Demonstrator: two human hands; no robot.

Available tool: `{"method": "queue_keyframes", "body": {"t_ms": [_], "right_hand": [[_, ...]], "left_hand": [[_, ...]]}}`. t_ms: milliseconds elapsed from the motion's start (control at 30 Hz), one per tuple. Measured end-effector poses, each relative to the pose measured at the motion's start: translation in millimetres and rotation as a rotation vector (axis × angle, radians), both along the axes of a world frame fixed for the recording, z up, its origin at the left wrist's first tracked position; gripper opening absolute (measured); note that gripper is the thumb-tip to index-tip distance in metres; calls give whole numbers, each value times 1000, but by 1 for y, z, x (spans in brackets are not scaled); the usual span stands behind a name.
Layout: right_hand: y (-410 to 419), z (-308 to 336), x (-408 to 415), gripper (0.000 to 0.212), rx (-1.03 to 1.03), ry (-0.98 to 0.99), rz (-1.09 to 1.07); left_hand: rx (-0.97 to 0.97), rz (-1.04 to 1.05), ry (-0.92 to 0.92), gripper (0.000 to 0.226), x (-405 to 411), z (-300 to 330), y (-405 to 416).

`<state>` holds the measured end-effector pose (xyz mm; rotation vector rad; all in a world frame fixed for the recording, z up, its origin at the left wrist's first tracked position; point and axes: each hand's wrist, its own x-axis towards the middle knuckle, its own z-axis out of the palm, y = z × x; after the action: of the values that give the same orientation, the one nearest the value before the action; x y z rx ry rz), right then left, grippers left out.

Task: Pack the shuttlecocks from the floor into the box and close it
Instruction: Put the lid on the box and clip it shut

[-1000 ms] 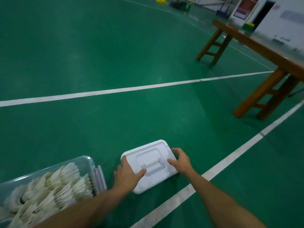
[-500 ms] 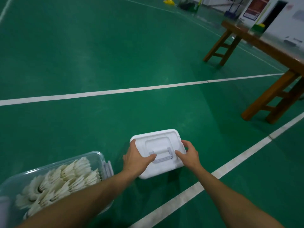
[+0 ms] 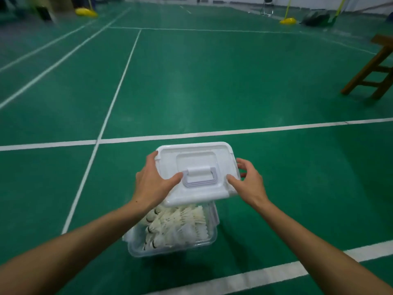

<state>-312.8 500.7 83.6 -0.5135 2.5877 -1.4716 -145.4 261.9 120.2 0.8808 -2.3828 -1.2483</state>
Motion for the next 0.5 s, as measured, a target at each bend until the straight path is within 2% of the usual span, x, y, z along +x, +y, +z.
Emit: {"method": "queue_keyframes", "body": {"t_ms": [267, 500], "right_hand": [[-28, -28, 88, 68, 90, -44, 129], [-15, -55, 111, 62, 210, -43, 83]], "left_hand": [[15, 115, -97, 104, 103, -28, -32], [-11, 78, -158, 102, 112, -72, -21]]}}
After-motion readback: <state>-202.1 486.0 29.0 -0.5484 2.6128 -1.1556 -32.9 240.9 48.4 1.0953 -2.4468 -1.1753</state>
